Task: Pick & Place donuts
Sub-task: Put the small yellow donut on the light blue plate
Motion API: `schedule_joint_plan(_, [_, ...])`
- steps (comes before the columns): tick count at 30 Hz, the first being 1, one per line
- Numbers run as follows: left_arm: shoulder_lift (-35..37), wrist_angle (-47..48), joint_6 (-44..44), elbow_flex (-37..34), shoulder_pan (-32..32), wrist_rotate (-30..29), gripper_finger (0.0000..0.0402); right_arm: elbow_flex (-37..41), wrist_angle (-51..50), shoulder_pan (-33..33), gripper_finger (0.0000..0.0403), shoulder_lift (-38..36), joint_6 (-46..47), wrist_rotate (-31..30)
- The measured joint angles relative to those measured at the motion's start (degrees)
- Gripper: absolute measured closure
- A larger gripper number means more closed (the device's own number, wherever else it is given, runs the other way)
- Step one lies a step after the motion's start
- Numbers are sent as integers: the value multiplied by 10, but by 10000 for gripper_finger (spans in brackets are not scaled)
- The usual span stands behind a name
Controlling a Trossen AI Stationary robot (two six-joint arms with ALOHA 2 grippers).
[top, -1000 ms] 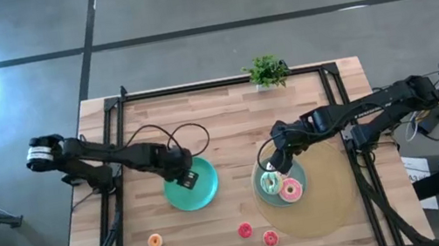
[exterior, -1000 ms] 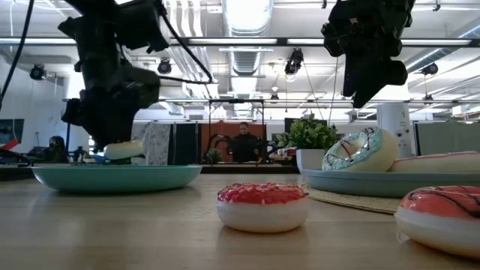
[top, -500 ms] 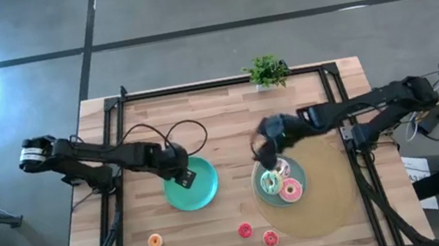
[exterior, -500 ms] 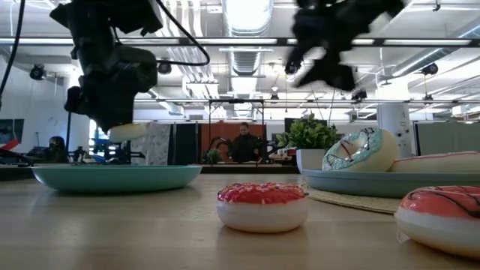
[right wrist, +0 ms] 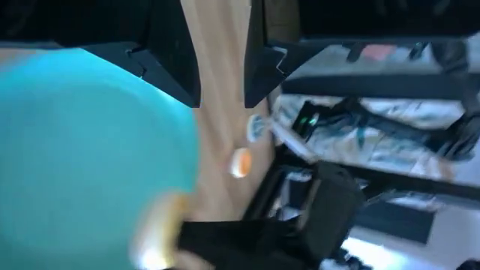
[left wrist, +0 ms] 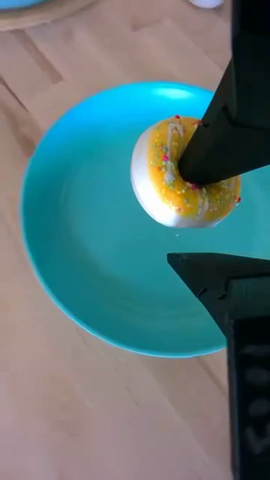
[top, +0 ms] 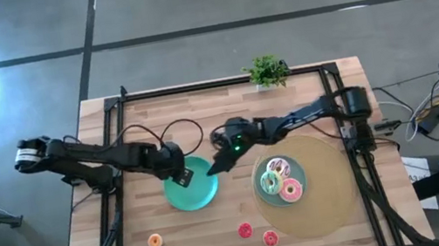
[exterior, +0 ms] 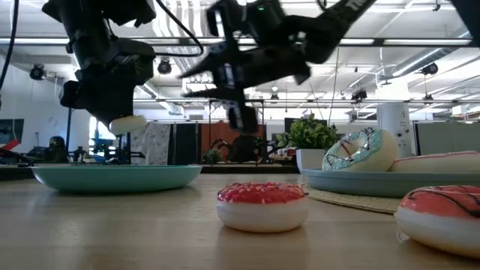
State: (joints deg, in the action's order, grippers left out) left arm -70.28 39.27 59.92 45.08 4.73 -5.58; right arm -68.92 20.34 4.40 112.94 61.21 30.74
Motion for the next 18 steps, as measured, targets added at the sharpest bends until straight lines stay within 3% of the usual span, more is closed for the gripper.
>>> schedule_joint_plan(4, [9,-3,2,-1,0,-15,274,-83,0,-1,299,57,-8,41])
schedule_joint_plan(11, [11,-7,1,-2,6,-16,274,-191,-35,-1,304,140,-16,43])
schedule_joint_plan(18, [11,0,1,-5,29,-12,274,-215,-71,2,308,157,-31,10])
